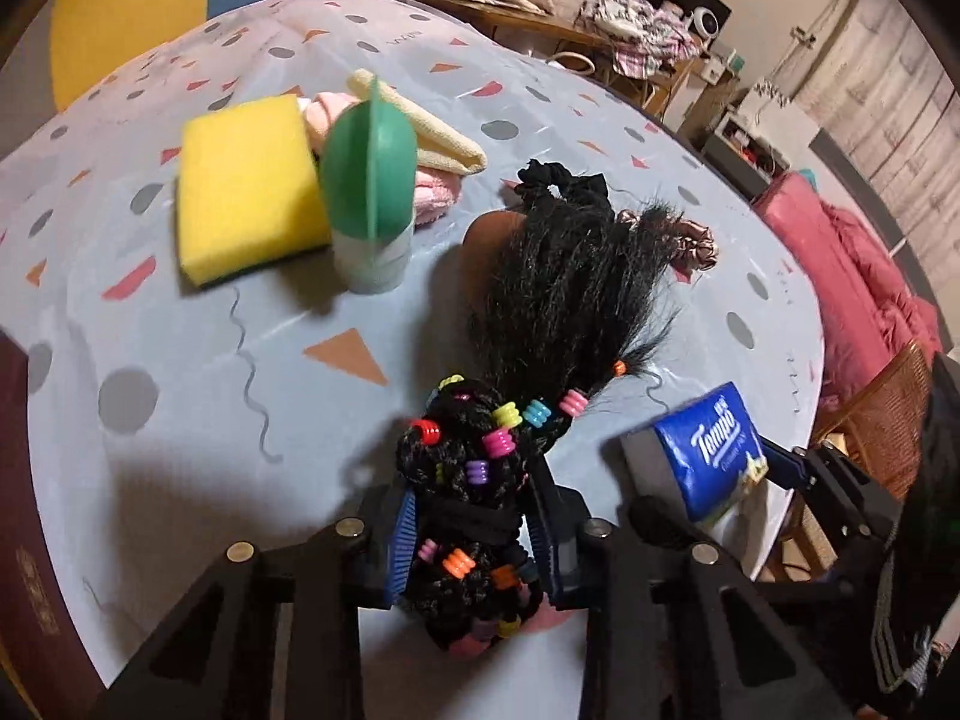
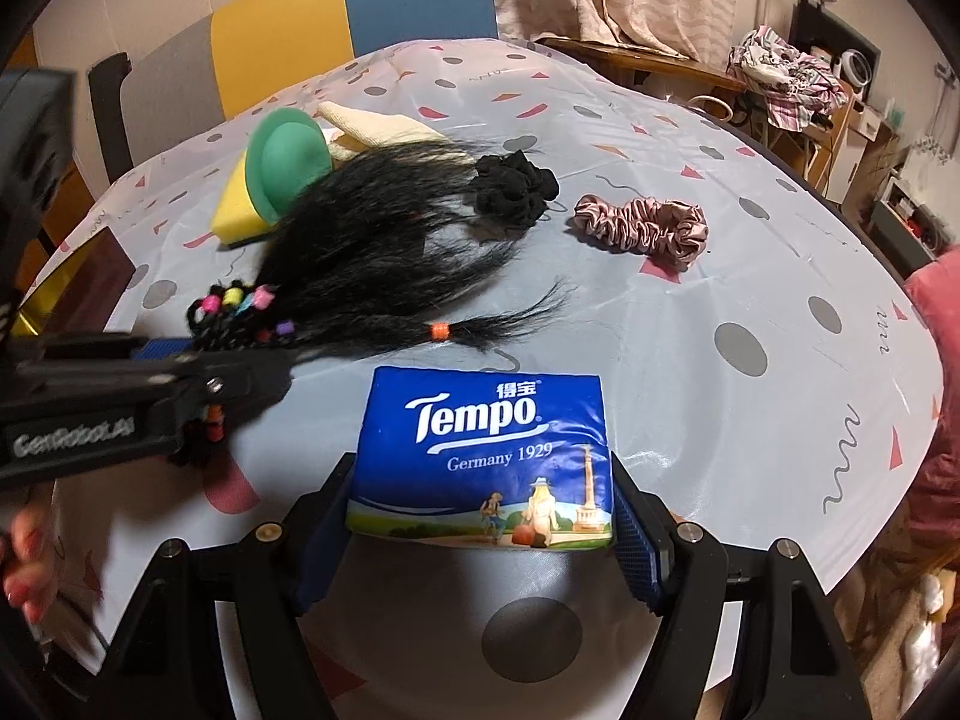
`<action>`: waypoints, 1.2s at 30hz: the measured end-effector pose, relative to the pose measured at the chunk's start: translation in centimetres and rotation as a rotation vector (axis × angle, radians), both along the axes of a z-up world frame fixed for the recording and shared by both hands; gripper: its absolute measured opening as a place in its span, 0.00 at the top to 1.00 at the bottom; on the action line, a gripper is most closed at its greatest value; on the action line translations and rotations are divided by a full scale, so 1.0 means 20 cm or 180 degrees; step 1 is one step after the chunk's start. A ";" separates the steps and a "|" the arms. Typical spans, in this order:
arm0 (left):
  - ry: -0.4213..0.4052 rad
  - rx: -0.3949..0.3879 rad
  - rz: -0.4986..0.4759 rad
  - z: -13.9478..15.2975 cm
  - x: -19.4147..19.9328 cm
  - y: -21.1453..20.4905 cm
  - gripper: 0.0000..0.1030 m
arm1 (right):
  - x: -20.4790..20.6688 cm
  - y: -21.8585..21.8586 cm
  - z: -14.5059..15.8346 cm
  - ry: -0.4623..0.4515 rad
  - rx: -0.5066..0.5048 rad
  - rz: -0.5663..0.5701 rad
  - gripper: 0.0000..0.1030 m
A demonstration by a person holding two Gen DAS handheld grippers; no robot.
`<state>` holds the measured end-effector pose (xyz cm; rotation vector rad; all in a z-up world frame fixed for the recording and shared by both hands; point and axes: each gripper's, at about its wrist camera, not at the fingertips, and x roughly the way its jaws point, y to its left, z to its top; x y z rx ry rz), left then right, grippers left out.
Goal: Organize soft objects
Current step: 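Grasp the beaded braids of the black wig with the left gripper, then carry the wig with the left gripper while the right gripper carries the tissue pack to the gold tray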
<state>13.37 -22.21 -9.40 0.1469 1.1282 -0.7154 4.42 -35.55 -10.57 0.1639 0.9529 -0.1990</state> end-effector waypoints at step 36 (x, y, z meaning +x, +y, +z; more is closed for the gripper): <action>-0.0144 -0.0442 0.2323 0.22 0.08 1.61 0.69 | -0.07 0.21 0.15 -0.0325 0.0064 0.0179 0.28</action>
